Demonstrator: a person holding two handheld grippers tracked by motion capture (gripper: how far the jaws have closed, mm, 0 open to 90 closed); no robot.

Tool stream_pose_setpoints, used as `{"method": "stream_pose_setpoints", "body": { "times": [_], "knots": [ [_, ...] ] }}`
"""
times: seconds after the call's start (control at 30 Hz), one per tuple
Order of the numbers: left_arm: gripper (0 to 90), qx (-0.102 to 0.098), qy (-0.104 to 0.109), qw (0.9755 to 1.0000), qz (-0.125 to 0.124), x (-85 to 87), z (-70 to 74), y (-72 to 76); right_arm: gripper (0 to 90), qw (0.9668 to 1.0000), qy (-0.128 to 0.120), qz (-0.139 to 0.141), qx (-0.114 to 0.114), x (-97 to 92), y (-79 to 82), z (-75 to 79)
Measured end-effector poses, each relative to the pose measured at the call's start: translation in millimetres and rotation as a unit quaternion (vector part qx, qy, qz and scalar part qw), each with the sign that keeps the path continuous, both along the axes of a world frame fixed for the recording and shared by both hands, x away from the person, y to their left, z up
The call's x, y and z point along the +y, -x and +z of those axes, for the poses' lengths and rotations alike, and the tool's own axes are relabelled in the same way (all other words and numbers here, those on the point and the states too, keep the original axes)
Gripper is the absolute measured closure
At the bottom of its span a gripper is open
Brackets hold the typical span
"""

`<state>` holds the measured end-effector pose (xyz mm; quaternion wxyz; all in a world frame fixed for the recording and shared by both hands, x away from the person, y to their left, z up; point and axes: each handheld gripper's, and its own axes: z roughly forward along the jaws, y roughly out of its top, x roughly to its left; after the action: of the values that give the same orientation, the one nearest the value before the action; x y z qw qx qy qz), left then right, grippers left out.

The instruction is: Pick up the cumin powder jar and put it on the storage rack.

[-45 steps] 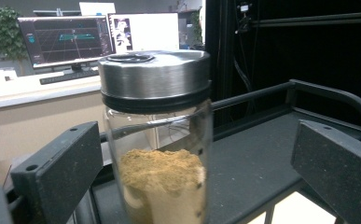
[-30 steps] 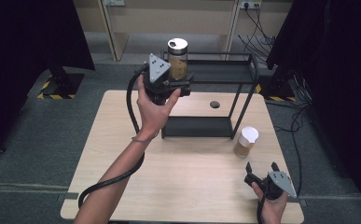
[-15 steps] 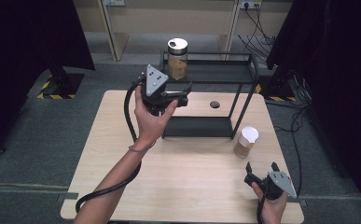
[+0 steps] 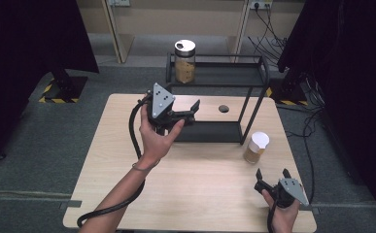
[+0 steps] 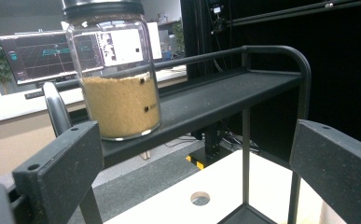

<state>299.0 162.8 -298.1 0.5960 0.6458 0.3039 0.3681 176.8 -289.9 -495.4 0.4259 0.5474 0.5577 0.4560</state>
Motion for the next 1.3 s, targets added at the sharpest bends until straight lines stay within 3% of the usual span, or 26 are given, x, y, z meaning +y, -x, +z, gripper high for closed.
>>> {"method": "stream_pose_setpoints", "body": {
  "times": [0.33,0.87,1.3],
  "knots": [
    [1.9,0.004,0.000,1.0000,-0.008,3.9,-16.3,7.4,5.0,1.0000,0.000,-0.001,0.000,0.3,0.1,-0.1],
    [1.7,0.024,-0.003,0.9996,-0.016,8.1,-58.1,19.4,5.0,1.0000,0.001,0.000,-0.001,0.5,0.3,-0.3],
    [1.6,0.039,0.000,0.9990,-0.023,12.3,-76.9,25.1,5.0,1.0000,0.002,0.000,-0.001,0.6,0.3,-0.4]
  ]
}}
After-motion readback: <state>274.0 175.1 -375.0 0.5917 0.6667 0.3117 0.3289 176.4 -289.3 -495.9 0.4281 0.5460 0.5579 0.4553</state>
